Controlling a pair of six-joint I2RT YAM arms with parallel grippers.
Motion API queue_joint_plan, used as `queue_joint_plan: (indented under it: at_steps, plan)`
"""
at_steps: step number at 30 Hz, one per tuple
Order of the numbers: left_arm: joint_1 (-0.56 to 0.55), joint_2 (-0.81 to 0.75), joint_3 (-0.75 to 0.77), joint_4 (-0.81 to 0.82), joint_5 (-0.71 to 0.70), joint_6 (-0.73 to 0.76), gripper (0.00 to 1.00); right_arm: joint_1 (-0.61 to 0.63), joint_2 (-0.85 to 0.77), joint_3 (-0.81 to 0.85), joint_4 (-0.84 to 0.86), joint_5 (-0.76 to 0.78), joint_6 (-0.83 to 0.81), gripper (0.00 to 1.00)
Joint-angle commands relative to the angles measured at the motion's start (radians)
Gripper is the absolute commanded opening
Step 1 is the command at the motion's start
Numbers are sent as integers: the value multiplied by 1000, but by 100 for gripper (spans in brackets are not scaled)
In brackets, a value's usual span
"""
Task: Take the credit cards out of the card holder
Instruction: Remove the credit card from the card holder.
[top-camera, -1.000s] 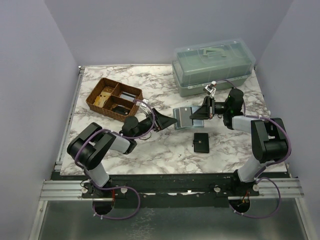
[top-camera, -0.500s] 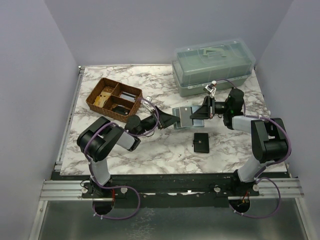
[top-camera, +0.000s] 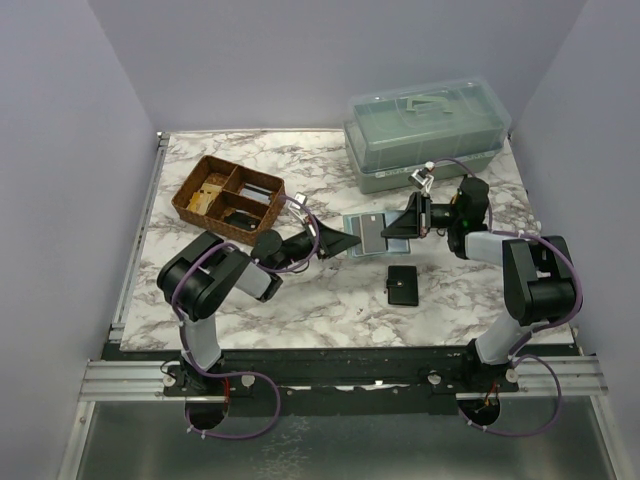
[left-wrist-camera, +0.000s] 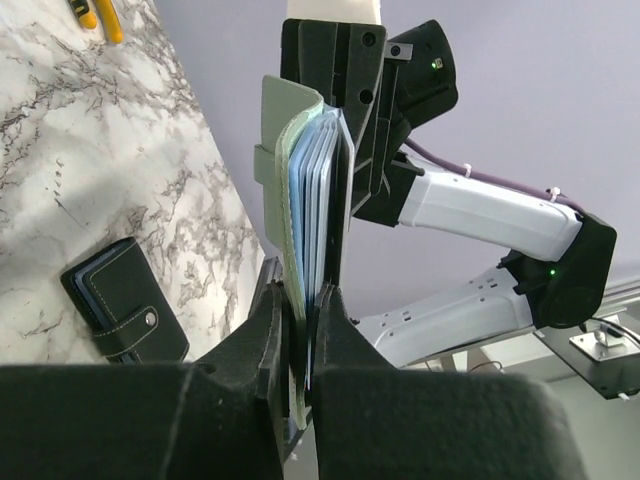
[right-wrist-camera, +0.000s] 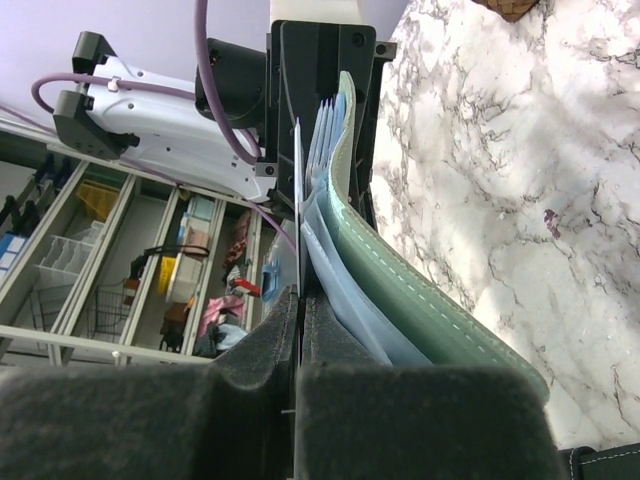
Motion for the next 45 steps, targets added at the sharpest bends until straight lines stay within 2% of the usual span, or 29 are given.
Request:
queue_joint_plan:
  at_steps: [1, 12, 32, 37, 41, 42, 44, 45]
  plan:
    - [11, -17, -16, 162, 36, 1, 0, 1, -10, 12, -25, -23, -38, 0]
    - [89, -91, -64, 162, 90, -27, 0, 0, -15, 14, -41, -22, -51, 0]
    - [146, -170, -69, 162, 141, -65, 0, -10, -20, 5, -7, -21, -27, 0]
    - [143, -165, -57, 161, 152, -71, 0, -10, -21, -5, 37, -23, 4, 0]
    - [140, -152, -56, 161, 158, -66, 0, -10, -22, -24, 195, -30, 104, 0]
    - [140, -151, -57, 162, 159, -65, 0, -10, -25, -24, 199, -31, 106, 1]
    - [139, -144, -60, 162, 159, -61, 0, -10, -24, -25, 204, -31, 113, 14]
    - [137, -141, -61, 162, 160, -60, 0, -10, -24, -26, 213, -31, 119, 18]
